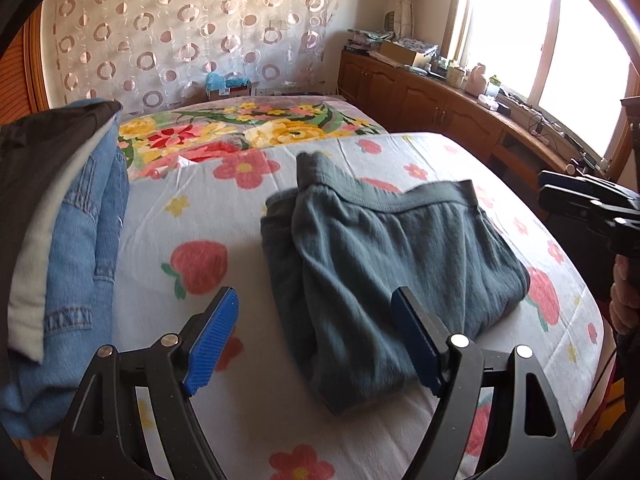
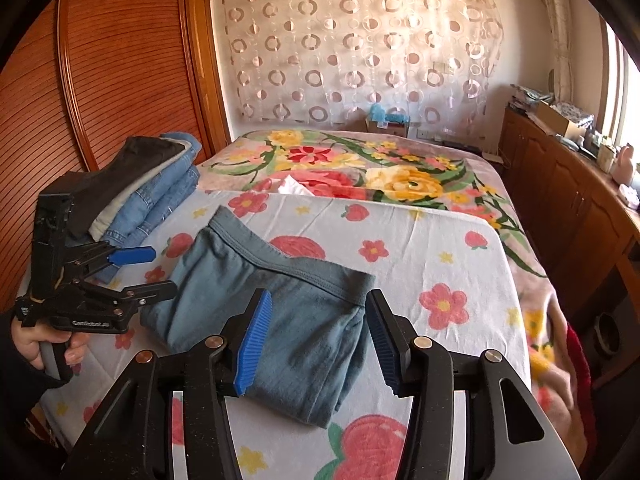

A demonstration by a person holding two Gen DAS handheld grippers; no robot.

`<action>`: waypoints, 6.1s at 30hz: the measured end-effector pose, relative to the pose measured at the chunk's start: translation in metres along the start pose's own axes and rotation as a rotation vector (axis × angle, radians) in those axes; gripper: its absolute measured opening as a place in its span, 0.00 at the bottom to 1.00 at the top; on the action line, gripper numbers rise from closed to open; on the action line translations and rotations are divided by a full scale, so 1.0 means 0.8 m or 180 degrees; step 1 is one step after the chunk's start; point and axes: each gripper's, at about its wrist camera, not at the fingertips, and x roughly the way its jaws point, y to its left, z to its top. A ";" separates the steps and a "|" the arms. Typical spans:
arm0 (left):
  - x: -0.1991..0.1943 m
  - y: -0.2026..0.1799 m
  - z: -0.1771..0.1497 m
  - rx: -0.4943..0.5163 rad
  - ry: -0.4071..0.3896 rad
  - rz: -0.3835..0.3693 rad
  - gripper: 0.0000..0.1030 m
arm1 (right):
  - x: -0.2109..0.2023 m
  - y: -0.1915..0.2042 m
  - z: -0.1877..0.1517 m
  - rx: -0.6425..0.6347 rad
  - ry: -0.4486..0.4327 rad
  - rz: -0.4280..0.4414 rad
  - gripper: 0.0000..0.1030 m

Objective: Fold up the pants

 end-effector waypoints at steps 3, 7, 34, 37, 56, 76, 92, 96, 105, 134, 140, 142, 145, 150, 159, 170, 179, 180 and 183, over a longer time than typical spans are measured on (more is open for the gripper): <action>-0.001 -0.004 -0.010 0.0014 0.0058 -0.0060 0.70 | 0.011 -0.003 -0.010 0.0002 0.0139 -0.0031 0.49; 0.002 -0.004 -0.021 0.0047 0.0133 -0.0089 0.55 | 0.037 -0.009 -0.032 0.0041 0.0426 0.0010 0.49; -0.017 -0.013 -0.031 0.0034 0.0101 -0.0223 0.06 | 0.034 -0.022 -0.064 0.0045 0.0559 0.0174 0.07; -0.017 -0.011 -0.031 0.0042 0.0094 -0.0155 0.06 | 0.032 -0.020 -0.062 0.0048 0.0567 0.0180 0.07; 0.003 0.001 0.009 0.0136 0.0024 0.0049 0.74 | 0.053 -0.040 -0.028 0.0220 0.0474 0.0057 0.57; 0.051 0.023 0.045 -0.0031 0.0128 0.0008 0.68 | 0.105 -0.046 -0.015 0.0288 0.0522 0.0042 0.57; 0.037 0.007 0.043 -0.0032 0.0064 -0.0294 0.14 | 0.100 -0.037 -0.011 0.0115 0.0469 0.0167 0.07; 0.011 0.004 0.049 -0.0010 -0.0076 -0.0289 0.14 | 0.081 -0.038 -0.003 0.0103 0.0308 0.0180 0.07; -0.061 0.006 0.064 0.0017 -0.0465 -0.0185 0.14 | 0.043 -0.023 0.018 -0.0004 -0.0025 0.0229 0.06; -0.178 0.110 0.059 -0.0283 -0.1045 0.0375 0.14 | 0.073 0.038 0.093 -0.0607 -0.0615 0.0767 0.06; -0.192 0.137 0.062 -0.0365 -0.1150 0.0464 0.14 | 0.097 0.039 0.113 -0.0709 -0.0707 0.0859 0.06; -0.195 0.142 0.067 -0.0371 -0.1151 0.0472 0.14 | 0.105 0.041 0.118 -0.0738 -0.0737 0.0888 0.06; -0.200 0.145 0.083 -0.0345 -0.1164 0.0454 0.13 | 0.113 0.039 0.124 -0.0726 -0.0766 0.0927 0.06; -0.216 0.140 0.122 -0.0205 -0.1282 0.0539 0.13 | 0.115 0.026 0.144 -0.0661 -0.0867 0.0909 0.06; -0.268 0.178 0.145 -0.0307 -0.1597 0.0892 0.13 | 0.121 0.057 0.212 -0.0944 -0.1199 0.0958 0.06; -0.259 0.226 0.082 -0.0660 -0.1350 0.1146 0.13 | 0.211 0.106 0.236 -0.1227 -0.1127 0.1255 0.06; -0.202 0.222 0.019 -0.1060 -0.1006 0.0919 0.13 | 0.257 0.091 0.226 -0.1426 -0.0668 0.1130 0.06; -0.200 0.219 0.017 -0.1084 -0.1004 0.0907 0.13 | 0.260 0.094 0.233 -0.1441 -0.0647 0.1112 0.06; -0.191 0.217 0.010 -0.1187 -0.0964 0.0936 0.13 | 0.274 0.107 0.245 -0.1488 -0.0554 0.1103 0.06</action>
